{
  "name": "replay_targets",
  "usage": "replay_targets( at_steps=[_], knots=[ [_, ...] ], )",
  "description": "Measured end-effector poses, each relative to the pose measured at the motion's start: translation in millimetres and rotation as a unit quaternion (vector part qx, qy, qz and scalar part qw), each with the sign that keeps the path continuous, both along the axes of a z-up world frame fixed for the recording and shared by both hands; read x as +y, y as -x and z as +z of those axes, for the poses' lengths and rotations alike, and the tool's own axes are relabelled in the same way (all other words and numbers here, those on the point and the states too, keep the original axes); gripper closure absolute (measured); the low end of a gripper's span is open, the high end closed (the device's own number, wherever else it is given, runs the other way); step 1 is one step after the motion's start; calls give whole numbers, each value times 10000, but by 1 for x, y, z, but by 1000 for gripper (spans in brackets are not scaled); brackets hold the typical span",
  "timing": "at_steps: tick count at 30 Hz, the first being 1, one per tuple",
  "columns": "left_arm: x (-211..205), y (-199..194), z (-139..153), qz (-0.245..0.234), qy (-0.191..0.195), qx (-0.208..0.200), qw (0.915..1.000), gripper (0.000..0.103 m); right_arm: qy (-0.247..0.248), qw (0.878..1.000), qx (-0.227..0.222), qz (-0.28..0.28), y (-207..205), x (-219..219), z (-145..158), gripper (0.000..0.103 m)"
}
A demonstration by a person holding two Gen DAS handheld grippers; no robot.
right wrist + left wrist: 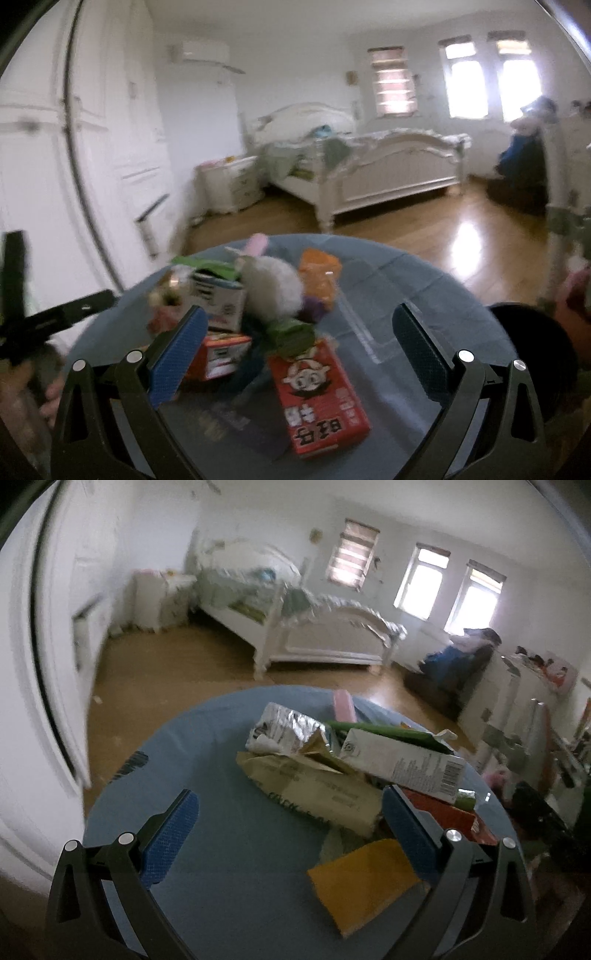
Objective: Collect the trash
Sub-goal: 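Grasp the white plastic bag with the left tool while the right tool grasps the green packet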
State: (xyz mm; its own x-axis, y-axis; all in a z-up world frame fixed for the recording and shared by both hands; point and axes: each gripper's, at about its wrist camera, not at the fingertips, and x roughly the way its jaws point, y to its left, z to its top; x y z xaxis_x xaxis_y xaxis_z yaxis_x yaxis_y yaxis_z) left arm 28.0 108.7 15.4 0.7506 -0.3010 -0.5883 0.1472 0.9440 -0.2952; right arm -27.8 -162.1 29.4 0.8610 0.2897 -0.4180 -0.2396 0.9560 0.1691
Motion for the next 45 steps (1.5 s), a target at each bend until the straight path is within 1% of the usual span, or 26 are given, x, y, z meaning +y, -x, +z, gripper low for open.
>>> replay_targets(
  at_steps=[2, 3, 5, 7, 8, 9, 10, 12, 14, 16, 17, 19, 20, 21, 22, 24, 26, 30, 31, 33, 36, 37, 39, 41, 43, 45],
  knots=[
    [19, -17, 7, -187, 271, 156, 9993, 5, 146, 9991, -190, 344, -5, -2, 19, 5],
    [27, -29, 12, -311, 408, 235, 9984, 5, 229, 9980, -207, 545, -9, 1, 27, 5],
    [36, -59, 19, -645, 600, 443, 9951, 5, 556, 9910, -74, 1214, -30, 17, 45, 13],
    [35, -86, 20, -1039, 779, 576, 9899, 5, 880, 9824, 52, 1645, -47, 36, 49, 32],
    [32, -97, 17, -1176, 794, 623, 9879, 7, 1026, 9770, 161, 1862, -57, 48, 48, 38],
    [28, -113, 12, -1249, 674, 750, 9870, 8, 1113, 9731, 229, 2002, -63, 56, 46, 40],
    [21, -126, 7, -1323, 593, 917, 9852, 13, 1281, 9675, 251, 2166, -69, 68, 43, 40],
    [15, -147, -9, -1497, 674, 1273, 9782, 21, 1526, 9590, 243, 2377, -77, 84, 38, 40],
    [14, -161, -19, -1611, 742, 1542, 9720, 28, 1619, 9535, 338, 2518, -85, 96, 33, 41],
    [13, -172, -27, -1640, 722, 1673, 9695, 28, 1803, 9482, 506, 2566, -95, 104, 25, 52],
    [11, -176, -31, -1697, 770, 1723, 9673, 29, 1897, 9470, 561, 2530, -97, 108, 20, 56],
    [7, -180, -39, -1855, 906, 1824, 9613, 37, 1885, 9474, 723, 2483, -106, 108, 14, 77],
    [5, -180, -41, -1886, 904, 1848, 9603, 45, 1804, 9499, 747, 2439, -108, 106, 14, 78],
    [2, -181, -44, -1948, 888, 1861, 9589, 53, 1661, 9534, 765, 2399, -109, 103, 14, 82],
    [0, -183, -45, -1996, 888, 1922, 9567, 67, 1564, 9562, 752, 2358, -108, 102, 14, 84],
    [0, -180, -45, -2060, 1018, 1901, 9545, 76, 1331, 9614, 759, 2285, -106, 96, 16, 88],
    [3, -172, -38, -2086, 1069, 1776, 9558, 82, 945, 9677, 766, 2210, -102, 85, 20, 91],
    [5, -155, -14, -1995, 922, 1345, 9662, 85, 160, 9744, 739, 2117, -91, 57, 33, 96],
    [7, -151, -8, -1954, 897, 1248, 9686, 86, 65, 9757, 704, 2075, -88, 52, 37, 97],
    [11, -139, 11, -1807, 846, 956, 9752, 86, -274, 9779, 563, 1992, -78, 40, 45, 97],
    [20, -121, 39, -1652, 896, 567, 9805, 86, -790, 9769, 342, 1958, -65, 21, 60, 97],
    [19, -116, 48, -1617, 918, 468, 9815, 86, -916, 9761, 292, 1950, -61, 15, 64, 97],
    [17, -107, 62, -1586, 949, 351, 9821, 86, -988, 9765, 278, 1894, -58, 7, 64, 97],
    [10, -98, 76, -1577, 1015, 283, 9818, 86, -1267, 9741, 205, 1864, -49, -7, 67, 97],
    [3, -91, 88, -1611, 1002, 220, 9816, 86, -1536, 9720, -48, 1776, -35, -27, 74, 97],
    [-17, -84, 101, -1686, 1065, 165, 9798, 86, -1726, 9714, -283, 1606, -21, -55, 81, 97]
  ],
)
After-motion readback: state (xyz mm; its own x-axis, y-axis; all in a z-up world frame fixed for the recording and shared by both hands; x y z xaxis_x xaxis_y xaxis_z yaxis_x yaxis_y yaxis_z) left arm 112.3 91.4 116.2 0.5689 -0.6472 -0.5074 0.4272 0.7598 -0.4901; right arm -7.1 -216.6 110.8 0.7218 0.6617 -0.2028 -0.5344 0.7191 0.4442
